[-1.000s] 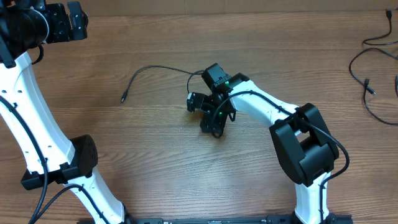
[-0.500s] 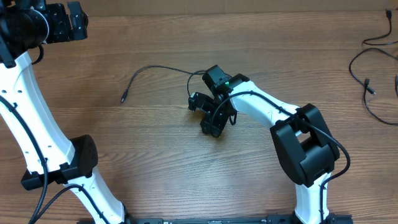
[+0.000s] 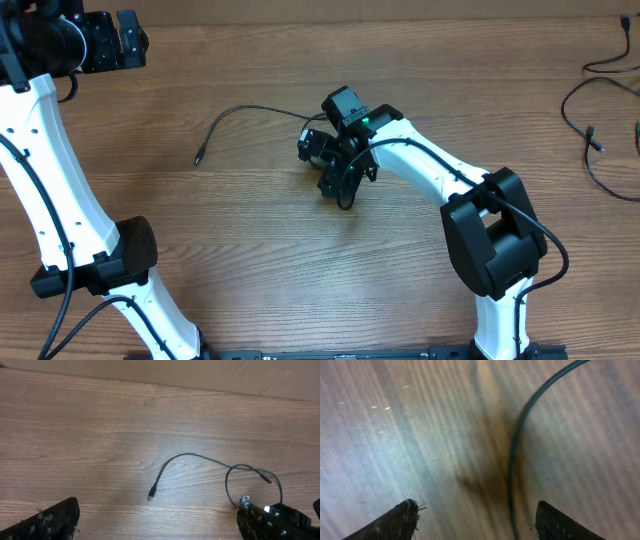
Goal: Untangle cables
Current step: 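Reach the right gripper down and grasp the remaining looped cable, then lift the cable with the right gripper and carry it to the right edge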
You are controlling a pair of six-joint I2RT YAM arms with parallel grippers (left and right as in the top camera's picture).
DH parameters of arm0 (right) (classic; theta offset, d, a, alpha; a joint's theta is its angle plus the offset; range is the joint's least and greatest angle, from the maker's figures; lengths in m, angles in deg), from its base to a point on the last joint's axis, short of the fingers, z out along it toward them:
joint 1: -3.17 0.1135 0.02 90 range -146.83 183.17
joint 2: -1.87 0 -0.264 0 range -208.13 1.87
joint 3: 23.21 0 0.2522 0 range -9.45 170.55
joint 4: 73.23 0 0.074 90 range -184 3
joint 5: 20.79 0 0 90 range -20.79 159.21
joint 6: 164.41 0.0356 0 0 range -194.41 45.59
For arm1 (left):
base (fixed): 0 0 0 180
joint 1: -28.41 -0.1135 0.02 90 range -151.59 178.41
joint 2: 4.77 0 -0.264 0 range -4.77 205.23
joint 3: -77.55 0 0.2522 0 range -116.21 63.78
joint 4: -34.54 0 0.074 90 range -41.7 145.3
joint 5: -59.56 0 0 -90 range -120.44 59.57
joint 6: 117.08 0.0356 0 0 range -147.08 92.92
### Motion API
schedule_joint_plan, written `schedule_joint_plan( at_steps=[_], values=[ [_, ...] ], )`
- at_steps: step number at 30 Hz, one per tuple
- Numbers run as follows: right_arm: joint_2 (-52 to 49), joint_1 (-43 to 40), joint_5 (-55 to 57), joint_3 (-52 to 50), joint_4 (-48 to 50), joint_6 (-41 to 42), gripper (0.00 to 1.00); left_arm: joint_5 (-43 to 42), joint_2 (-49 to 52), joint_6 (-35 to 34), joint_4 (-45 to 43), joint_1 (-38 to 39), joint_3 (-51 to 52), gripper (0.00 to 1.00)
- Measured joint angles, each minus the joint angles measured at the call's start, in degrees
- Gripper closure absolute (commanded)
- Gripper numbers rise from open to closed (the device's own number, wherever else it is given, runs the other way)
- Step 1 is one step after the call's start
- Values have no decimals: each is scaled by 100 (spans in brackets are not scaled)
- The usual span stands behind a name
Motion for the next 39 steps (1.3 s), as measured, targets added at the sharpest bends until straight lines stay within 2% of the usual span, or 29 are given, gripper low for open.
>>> schedule_joint_plan(
  at_steps=[3,8,11,13,20,24,26,32,36,37,39],
  values=[
    [-2,-55,63,0,162,-79,25,2,0,0,-28,0,0,0],
    [-59,-190,122,-7,210,-160,33,2,0,0,-35,0,0,0],
    [-151,-282,129,-138,348,-197,62,0,0,2,-35,0,0,0],
    [-243,-339,111,-328,444,-153,96,0,0,2,-37,0,0,0],
    [-245,-348,-304,-450,531,-50,96,0,0,46,-37,0,0,0],
    [-249,-275,-358,-133,-94,389,96,0,0,70,-39,0,0,0],
    [-249,-256,-367,413,-551,660,96,0,0,85,-59,0,0,0],
    [-70,-247,-396,3716,-1714,1615,96,0,0,83,-203,0,0,0],
    [330,-267,-319,5796,-1825,2020,96,-52,0,81,-210,0,0,0],
    [485,-286,-240,6581,-1814,2124,96,-83,0,81,-208,0,2,0],
    [684,-358,-181,7215,-1788,2186,96,-125,0,81,-203,0,2,0]
  ],
)
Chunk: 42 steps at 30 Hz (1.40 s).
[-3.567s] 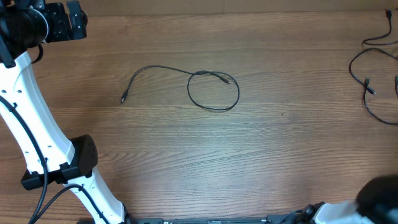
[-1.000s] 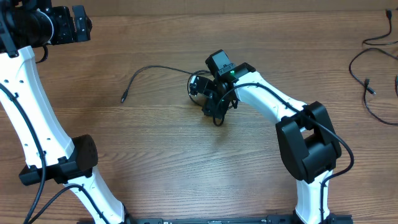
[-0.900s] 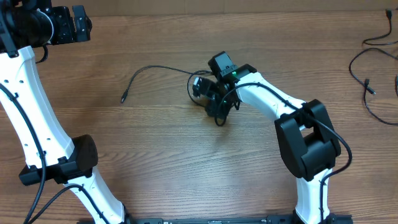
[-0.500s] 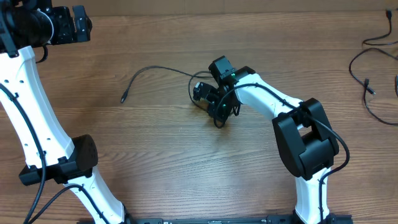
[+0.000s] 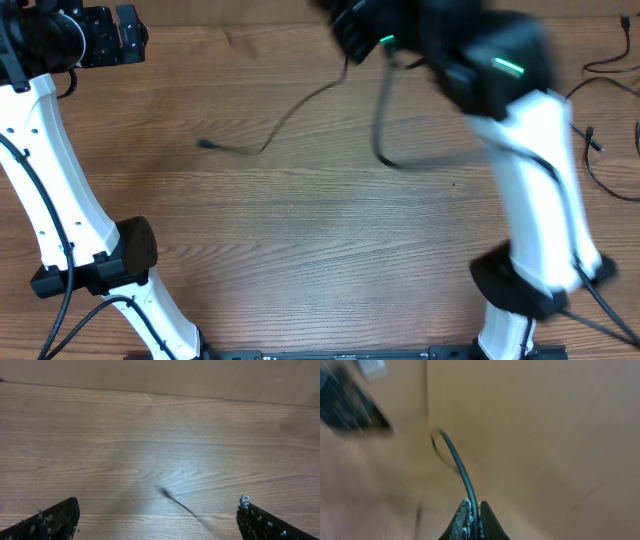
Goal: Untangle cables
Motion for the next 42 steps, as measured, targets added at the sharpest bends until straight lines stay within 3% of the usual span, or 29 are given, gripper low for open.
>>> schedule_joint_plan(
  at_steps=[7,12,21,29,36,42],
  values=[
    [411,-1014,98,1681,-164,173,96,-68,0,0,81,0,0,0],
    [715,-1945,131,1751,50,55,96,-68,0,0,52,0,0,0],
    [1322,-4452,323,1762,254,-332,96,-68,0,2,39,0,0,0],
    [1375,-6321,-22,754,538,-1056,96,74,0,177,275,0,0,1],
    [1316,-7991,-358,-1021,1368,-1228,96,157,0,208,273,0,11,0],
    [1228,-8861,-522,-2656,2133,-1276,96,175,0,219,254,0,20,0]
  ],
)
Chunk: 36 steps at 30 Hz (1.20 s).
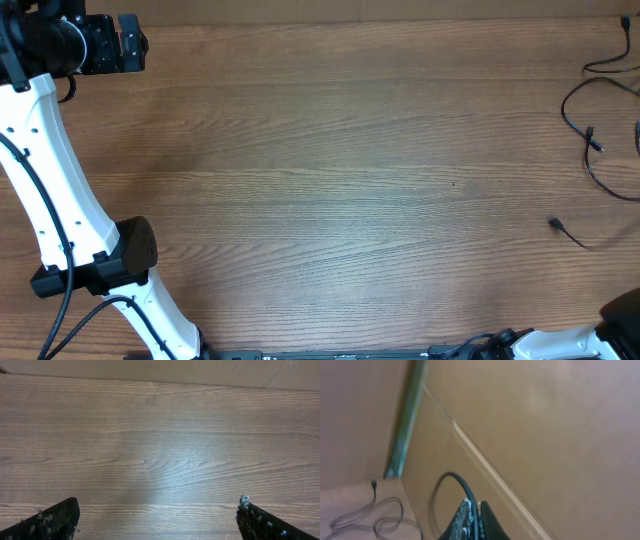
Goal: Untangle cables
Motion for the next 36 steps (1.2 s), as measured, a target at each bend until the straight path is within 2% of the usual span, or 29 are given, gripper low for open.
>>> schedule_joint_plan(
  at_steps=[3,8,12,16,18,24,27,36],
  values=[
    [-90,-251,-293,-437,321,-15,96,-4,0,0,0,0,0,0],
    [-114,-350,-706,-476,977,111,96,-114,0,0,0,0,7,0],
    [-114,-345,-1235,-179,1711,564,96,-181,0,0,15,0,35,0],
    [-87,-345,-1606,466,1982,970,96,-199,0,0,22,0,116,0],
    [17,-345,-1720,619,1781,1086,96,-201,0,0,17,2,157,0],
    [136,-345,-1617,570,-245,634,96,-192,0,4,17,39,313,0],
    [-116,-345,-1403,-55,-813,282,96,-179,2,92,20,39,328,0],
    [-393,-350,-1130,-3082,-317,66,96,-177,2,114,22,39,332,0]
  ],
)
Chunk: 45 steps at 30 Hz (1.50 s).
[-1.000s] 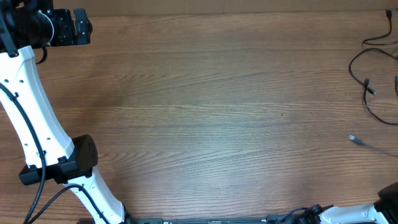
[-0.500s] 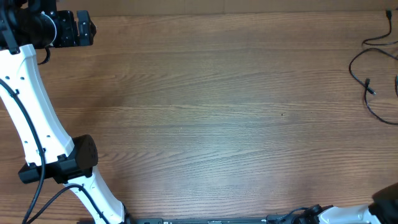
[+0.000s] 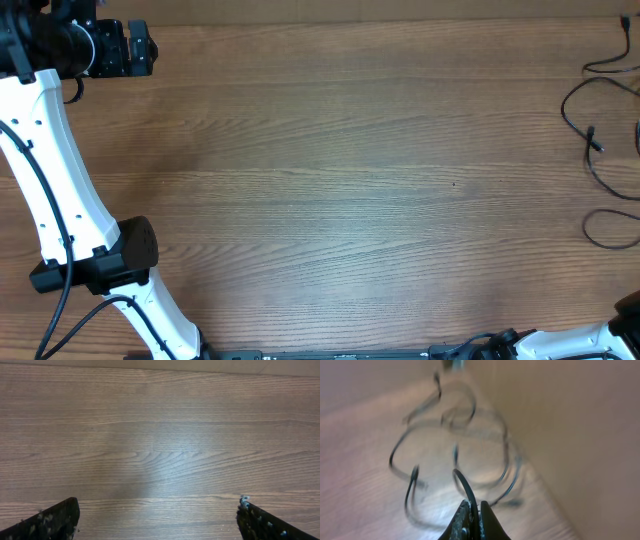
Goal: Untangle cables
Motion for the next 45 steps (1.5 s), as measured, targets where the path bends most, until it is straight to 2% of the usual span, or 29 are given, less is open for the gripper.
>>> schedule_joint_plan(
  at_steps=[5,10,15,23,24,25,26,31,36,40,45],
  values=[
    [-11,-94,28,-800,468,96,96,0,0,0,0,46,0,0],
    [-9,-619,238,-1589,1558,807,96,0,0,4,0,74,0,0],
    [-7,-1047,424,-2304,2173,1117,96,0,0,20,0,74,0,0],
    [-31,-933,649,-3473,3421,1252,96,2,0,138,0,74,0,0],
    [-79,-907,706,-3574,3565,1274,91,0,0,164,2,74,0,0],
    [-162,-885,758,-3646,3689,1362,40,0,0,179,0,74,0,0],
    [-227,-868,778,-3670,3731,1381,0,0,0,195,0,74,0,0],
    [-671,-859,776,-3764,3799,1884,0,2,0,238,0,74,0,0],
    [-605,-778,37,-3753,3803,2013,0,0,0,280,0,74,0,0],
    [-153,-343,-269,-3547,3617,2050,0,0,0,284,0,74,0,0],
    [990,817,-35,-2564,3165,2068,0,-4,0,284,0,74,0,0]
  ],
)
